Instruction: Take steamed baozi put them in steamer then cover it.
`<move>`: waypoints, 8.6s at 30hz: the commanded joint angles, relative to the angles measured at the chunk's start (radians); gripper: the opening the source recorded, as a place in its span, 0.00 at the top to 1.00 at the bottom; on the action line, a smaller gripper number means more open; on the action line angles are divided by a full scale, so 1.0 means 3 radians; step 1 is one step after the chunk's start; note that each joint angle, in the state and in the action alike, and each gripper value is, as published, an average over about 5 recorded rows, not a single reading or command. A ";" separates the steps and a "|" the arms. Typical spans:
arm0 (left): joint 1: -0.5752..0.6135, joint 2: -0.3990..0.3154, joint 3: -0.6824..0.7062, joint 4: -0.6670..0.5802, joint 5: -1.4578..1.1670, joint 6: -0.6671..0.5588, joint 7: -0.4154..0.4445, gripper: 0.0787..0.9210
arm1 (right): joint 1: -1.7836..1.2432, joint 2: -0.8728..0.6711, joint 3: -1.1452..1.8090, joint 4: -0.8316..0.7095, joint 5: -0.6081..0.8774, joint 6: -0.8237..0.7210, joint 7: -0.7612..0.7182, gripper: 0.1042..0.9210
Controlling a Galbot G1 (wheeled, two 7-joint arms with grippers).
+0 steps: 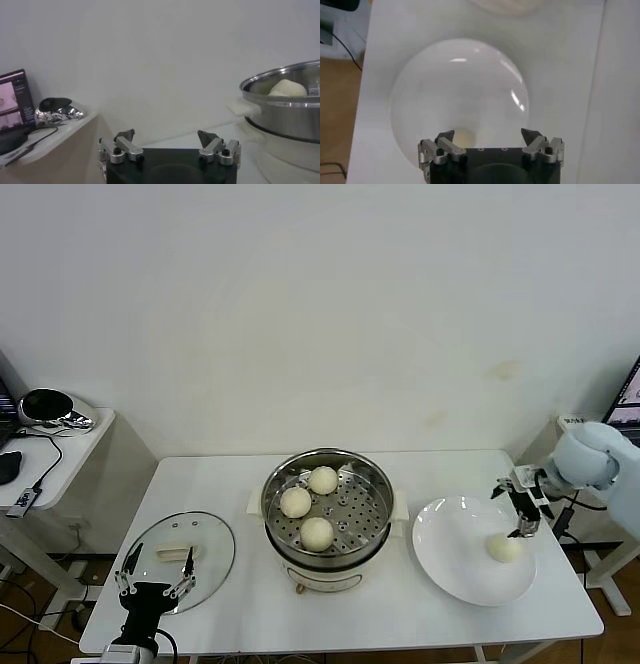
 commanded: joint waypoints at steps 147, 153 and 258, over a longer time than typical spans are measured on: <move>0.0066 0.0304 -0.0602 0.0783 0.3823 -0.0555 -0.0189 0.12 | -0.4930 0.3037 0.5344 0.1713 0.1293 0.1228 0.3624 0.12; -0.0174 0.0537 -0.0442 0.1046 0.4209 -0.0605 -0.0195 0.12 | -0.5048 0.3171 0.5576 0.1705 0.1338 0.1165 0.3915 0.12; -0.3018 0.0912 0.2385 0.0523 0.3305 0.1606 0.1131 0.92 | -0.5153 0.3636 0.4990 0.1532 0.0455 0.1298 0.4061 0.12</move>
